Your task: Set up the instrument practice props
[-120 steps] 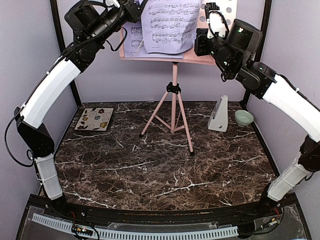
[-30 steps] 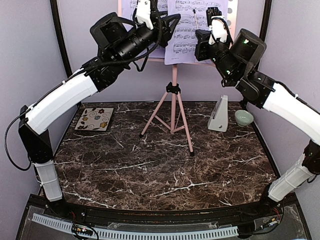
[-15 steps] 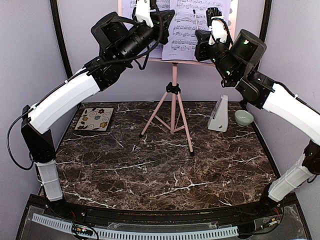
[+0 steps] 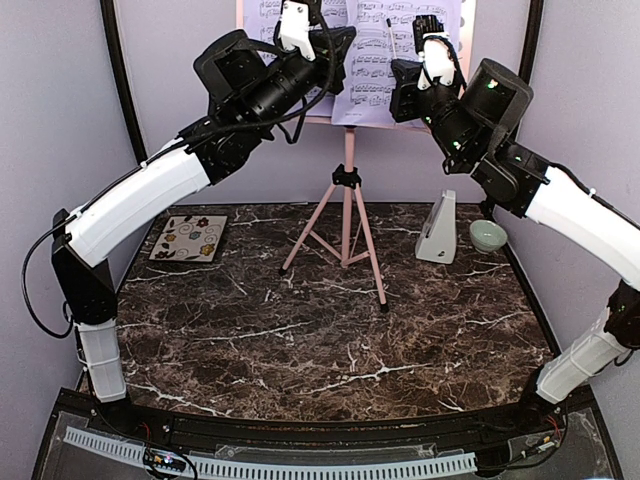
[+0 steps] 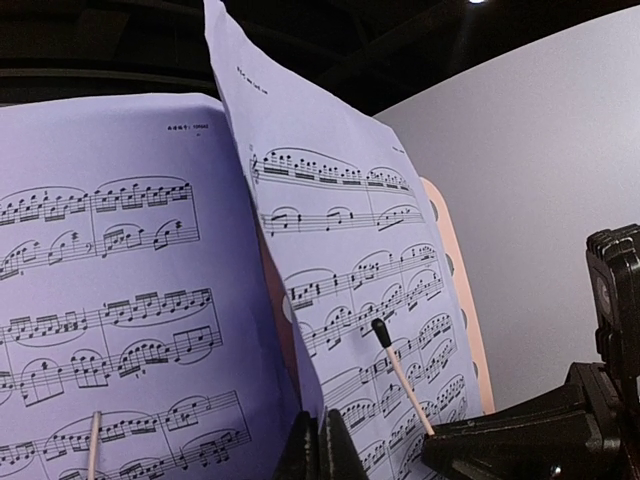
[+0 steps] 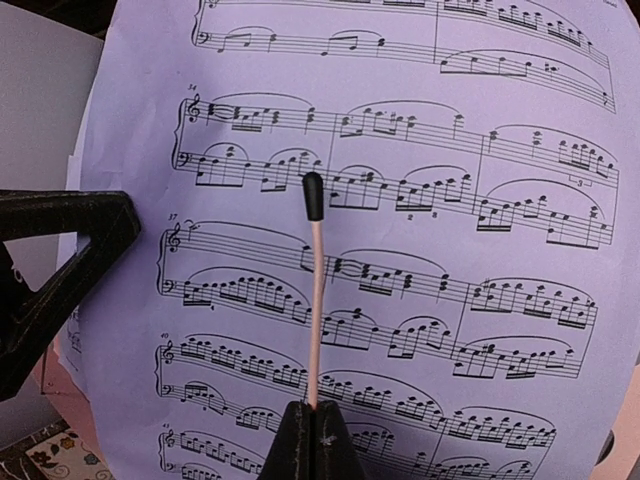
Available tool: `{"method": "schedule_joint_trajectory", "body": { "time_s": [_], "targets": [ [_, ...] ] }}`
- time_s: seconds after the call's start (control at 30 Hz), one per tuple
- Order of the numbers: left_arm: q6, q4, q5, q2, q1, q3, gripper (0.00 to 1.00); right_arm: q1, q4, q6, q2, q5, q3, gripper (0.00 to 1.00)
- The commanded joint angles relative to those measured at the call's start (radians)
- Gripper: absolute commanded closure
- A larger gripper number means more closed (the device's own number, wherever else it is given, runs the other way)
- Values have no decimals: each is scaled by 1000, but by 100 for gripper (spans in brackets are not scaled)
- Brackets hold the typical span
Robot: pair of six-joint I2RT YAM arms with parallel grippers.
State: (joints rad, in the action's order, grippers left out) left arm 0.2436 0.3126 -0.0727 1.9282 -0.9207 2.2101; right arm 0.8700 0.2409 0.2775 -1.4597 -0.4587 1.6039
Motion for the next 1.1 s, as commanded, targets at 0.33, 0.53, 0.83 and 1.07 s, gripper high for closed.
{"method": "schedule_joint_trajectory", "body": {
  "time_s": [0.33, 0.53, 0.83, 1.07],
  "targets": [
    [-28, 48, -6, 22, -4, 26, 100, -5, 6, -14, 25, 11, -18, 100],
    [-27, 81, -52, 28, -4, 20, 100, -6, 29, -8, 31, 21, -33, 100],
    [33, 114, -48, 42, 1, 54, 100, -6, 45, -3, 32, 35, -42, 100],
    [56, 133, -13, 65, 12, 95, 100, -6, 48, -1, 35, 42, -52, 100]
  ]
}}
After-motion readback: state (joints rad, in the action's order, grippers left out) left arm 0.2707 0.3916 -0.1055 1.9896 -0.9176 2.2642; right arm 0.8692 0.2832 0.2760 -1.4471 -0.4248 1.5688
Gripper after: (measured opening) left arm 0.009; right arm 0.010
